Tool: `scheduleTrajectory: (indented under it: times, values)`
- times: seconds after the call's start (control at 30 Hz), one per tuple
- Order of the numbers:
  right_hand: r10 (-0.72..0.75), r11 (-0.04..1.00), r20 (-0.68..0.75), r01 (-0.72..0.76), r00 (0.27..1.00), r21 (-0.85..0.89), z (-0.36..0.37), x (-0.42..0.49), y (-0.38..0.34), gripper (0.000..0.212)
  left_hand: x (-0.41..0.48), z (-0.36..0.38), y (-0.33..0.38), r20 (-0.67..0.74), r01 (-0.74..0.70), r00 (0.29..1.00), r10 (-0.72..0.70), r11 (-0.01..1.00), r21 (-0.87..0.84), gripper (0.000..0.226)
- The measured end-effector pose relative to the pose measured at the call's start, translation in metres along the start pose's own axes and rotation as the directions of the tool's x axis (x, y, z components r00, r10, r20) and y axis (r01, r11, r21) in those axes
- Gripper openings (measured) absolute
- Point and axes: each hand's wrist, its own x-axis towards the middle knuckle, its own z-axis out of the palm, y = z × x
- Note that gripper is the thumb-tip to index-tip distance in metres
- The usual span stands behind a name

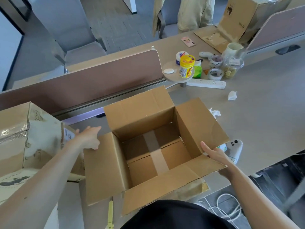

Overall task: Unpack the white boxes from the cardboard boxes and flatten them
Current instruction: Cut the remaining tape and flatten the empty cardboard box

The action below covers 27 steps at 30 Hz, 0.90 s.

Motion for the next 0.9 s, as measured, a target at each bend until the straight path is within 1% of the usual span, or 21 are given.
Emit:
scheduleTrajectory:
  times: [0.07, 0.1, 0.17, 0.2, 0.23, 0.27, 0.33, 0.4, 0.47, 0.53, 0.57, 0.6, 0.63, 0.7, 0.77, 0.8, 0.83, 0.87, 0.9]
  values:
    - [0.007, 0.999, 0.016, -0.007, 1.0, 0.031, 0.003, -0.008, -0.006, 0.085, 0.007, 0.0, 0.018, 0.008, -0.06, 0.998, 0.063, 0.969, -0.239, 0.079]
    - [-0.008, 0.999, 0.023, 0.006, 1.0, 0.045, 0.004, -0.01, -0.005, 0.08, 0.009, 0.0, 0.026, -0.014, -0.083, 0.996, 0.083, 0.927, -0.367, 0.065]
    - [-0.031, 0.993, 0.075, 0.022, 0.997, 0.12, 0.007, -0.013, -0.003, 0.064, 0.013, 0.003, 0.04, -0.109, -0.105, 0.993, 0.053, 0.826, -0.555, 0.032]
    - [-0.031, 0.987, 0.108, 0.014, 0.994, 0.161, 0.008, -0.011, 0.001, 0.064, 0.013, 0.005, 0.046, -0.164, -0.124, 0.986, 0.03, 0.789, -0.602, 0.03]
    - [-0.022, 0.982, 0.121, -0.001, 0.992, 0.19, 0.009, -0.011, 0.003, 0.065, 0.014, 0.007, 0.05, -0.224, -0.147, 0.975, 0.008, 0.777, -0.612, 0.037]
    - [-0.037, 0.983, 0.12, 0.015, 0.992, 0.181, 0.009, -0.013, 0.003, 0.06, 0.014, 0.008, 0.053, -0.288, -0.172, 0.958, -0.008, 0.786, -0.594, 0.043]
    - [-0.079, 0.994, 0.063, 0.074, 0.995, 0.078, 0.006, -0.013, 0.002, 0.048, 0.011, 0.007, 0.055, -0.382, -0.214, 0.924, -0.016, 0.807, -0.551, 0.046]
    - [-0.103, 0.994, 0.024, 0.104, 0.994, -0.025, -0.001, -0.015, -0.001, 0.043, 0.009, -0.001, 0.053, -0.422, -0.236, 0.906, -0.02, 0.804, -0.546, 0.046]
    - [-0.166, 0.97, 0.011, 0.165, 0.986, -0.179, -0.013, -0.018, -0.008, 0.039, 0.006, -0.016, 0.045, -0.457, -0.247, 0.888, -0.053, 0.783, -0.571, 0.046]
    - [-0.194, 0.935, -0.001, 0.185, 0.981, -0.304, -0.025, -0.026, -0.022, 0.043, 0.002, -0.031, 0.037, -0.504, -0.262, 0.86, -0.087, 0.772, -0.58, 0.046]
    - [-0.197, 0.933, -0.002, 0.187, 0.98, -0.309, -0.029, -0.03, -0.031, 0.041, -0.001, -0.038, 0.035, -0.516, -0.274, 0.852, -0.089, 0.764, -0.584, 0.046]
    - [-0.216, 0.931, 0.002, 0.207, 0.976, -0.301, -0.03, -0.036, -0.039, 0.033, -0.005, -0.044, 0.036, -0.522, -0.293, 0.85, -0.077, 0.754, -0.588, 0.045]
    - [-0.243, 0.931, 0.007, 0.235, 0.97, -0.278, -0.028, -0.043, -0.048, 0.026, -0.009, -0.048, 0.04, -0.529, -0.319, 0.847, -0.052, 0.746, -0.584, 0.045]
    - [-0.291, 0.942, 0.007, 0.288, 0.957, -0.175, -0.017, -0.047, -0.066, 0.025, -0.019, -0.051, 0.055, -0.549, -0.381, 0.835, 0.02, 0.741, -0.553, 0.045]
    - [-0.35, 0.937, 0.008, 0.349, 0.937, 0.022, -0.004, -0.05, -0.076, 0.03, -0.029, -0.05, 0.073, -0.549, -0.435, 0.831, 0.092, 0.722, -0.538, 0.046]
    - [-0.377, 0.917, 0.012, 0.371, 0.926, 0.146, 0.002, -0.052, -0.081, 0.029, -0.035, -0.048, 0.082, -0.535, -0.451, 0.837, 0.116, 0.699, -0.554, 0.046]
    - [-0.399, 0.889, 0.025, 0.38, 0.917, 0.256, 0.007, -0.05, -0.081, 0.023, -0.037, -0.046, 0.088, -0.521, -0.462, 0.843, 0.137, 0.681, -0.568, 0.046]
    - [-0.417, 0.859, 0.041, 0.379, 0.908, 0.343, 0.01, -0.049, -0.081, 0.018, -0.041, -0.044, 0.093, -0.505, -0.471, 0.848, 0.163, 0.669, -0.575, 0.046]
    - [-0.429, 0.835, 0.057, 0.372, 0.902, 0.406, 0.013, -0.049, -0.083, 0.019, -0.042, -0.043, 0.095, -0.484, -0.48, 0.854, 0.192, 0.649, -0.59, 0.045]
